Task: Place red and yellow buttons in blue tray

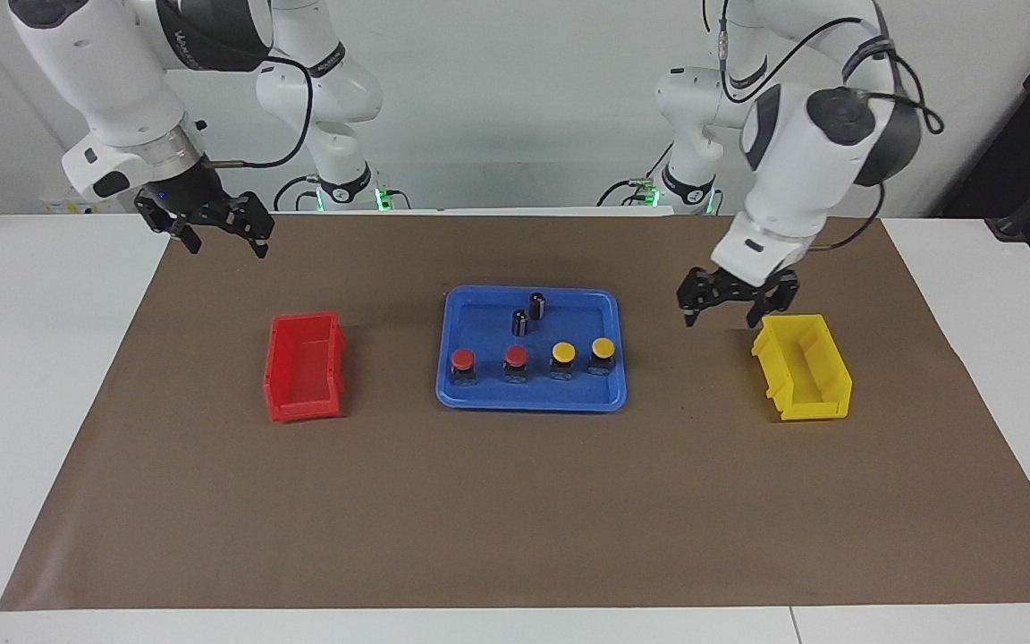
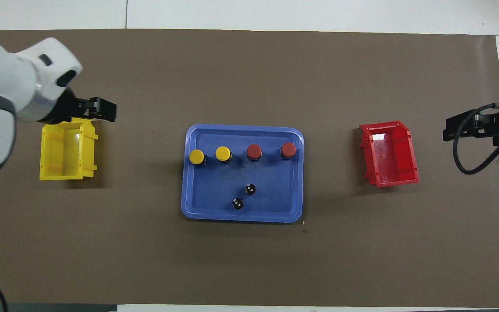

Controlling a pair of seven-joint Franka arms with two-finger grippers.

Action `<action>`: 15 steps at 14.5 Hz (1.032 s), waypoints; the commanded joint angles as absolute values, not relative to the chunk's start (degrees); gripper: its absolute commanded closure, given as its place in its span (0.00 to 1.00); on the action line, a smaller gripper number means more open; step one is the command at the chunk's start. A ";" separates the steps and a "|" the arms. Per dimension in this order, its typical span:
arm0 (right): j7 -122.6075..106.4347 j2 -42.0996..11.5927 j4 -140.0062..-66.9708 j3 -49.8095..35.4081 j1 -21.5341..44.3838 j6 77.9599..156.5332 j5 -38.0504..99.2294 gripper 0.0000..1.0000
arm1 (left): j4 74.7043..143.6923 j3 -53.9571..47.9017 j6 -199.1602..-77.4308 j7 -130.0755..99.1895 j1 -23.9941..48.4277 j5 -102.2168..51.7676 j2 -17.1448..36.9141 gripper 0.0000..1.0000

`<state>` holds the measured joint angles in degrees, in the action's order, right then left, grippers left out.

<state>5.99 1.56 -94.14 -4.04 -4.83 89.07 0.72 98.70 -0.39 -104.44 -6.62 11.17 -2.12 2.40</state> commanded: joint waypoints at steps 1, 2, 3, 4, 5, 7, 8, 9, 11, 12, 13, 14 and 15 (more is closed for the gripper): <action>4.39 2.81 -95.54 -4.31 -5.19 89.82 0.26 0.00 | 96.08 -0.88 -97.58 -3.09 3.20 -2.55 -0.61 0.00; 4.31 2.81 -95.62 -4.31 -5.19 89.82 0.26 0.00 | 94.15 -0.88 -95.47 -0.12 0.55 -2.64 -0.70 0.00; 4.39 2.81 -95.62 -4.31 -5.19 89.82 0.26 0.00 | 92.04 -0.88 -92.75 4.18 -1.91 -2.55 -0.62 0.00; 4.39 2.81 -95.62 -4.31 -5.19 89.82 0.26 0.00 | 90.11 -0.88 -90.46 7.26 -3.59 -2.55 -0.62 0.00; 4.39 2.81 -95.62 -4.31 -5.19 89.82 0.26 0.00 | 89.13 -0.88 -88.87 9.21 -4.30 -2.55 -0.53 0.00; 4.39 2.81 -95.62 -4.31 -5.19 89.82 0.26 0.00 | 89.30 -1.05 -88.07 9.75 -4.13 -1.94 -0.70 0.00; 4.39 2.81 -95.54 -4.31 -5.10 89.82 0.26 0.00 | 89.73 -1.32 -87.02 9.67 -3.43 -1.76 -0.79 0.00; 4.31 2.81 -95.62 -4.31 -5.18 89.82 0.26 0.00 | 90.17 -1.49 -87.36 9.67 -3.34 -1.67 -0.97 0.00; 4.39 2.81 -95.62 -4.31 -5.19 89.82 0.26 0.00 | 90.79 -2.20 -87.89 9.58 -1.51 -1.41 -1.49 0.00; 4.39 2.81 -95.62 -4.31 -5.19 89.82 0.26 0.00 | 91.05 -2.28 -88.93 9.23 0.25 -1.41 -1.49 0.00; 4.39 2.81 -95.62 -4.31 -5.19 89.82 0.26 0.00 | 91.05 -2.29 -89.21 8.97 0.87 -1.41 -1.49 0.00; 4.31 2.81 -95.54 -4.31 -5.10 89.82 0.26 0.00 | 90.97 -2.29 -89.47 8.96 1.05 -1.41 -1.49 0.00; 4.39 2.81 -95.54 -4.31 -5.18 89.82 0.26 0.00 | 90.71 -2.29 -88.95 8.96 1.66 -1.49 -1.49 0.00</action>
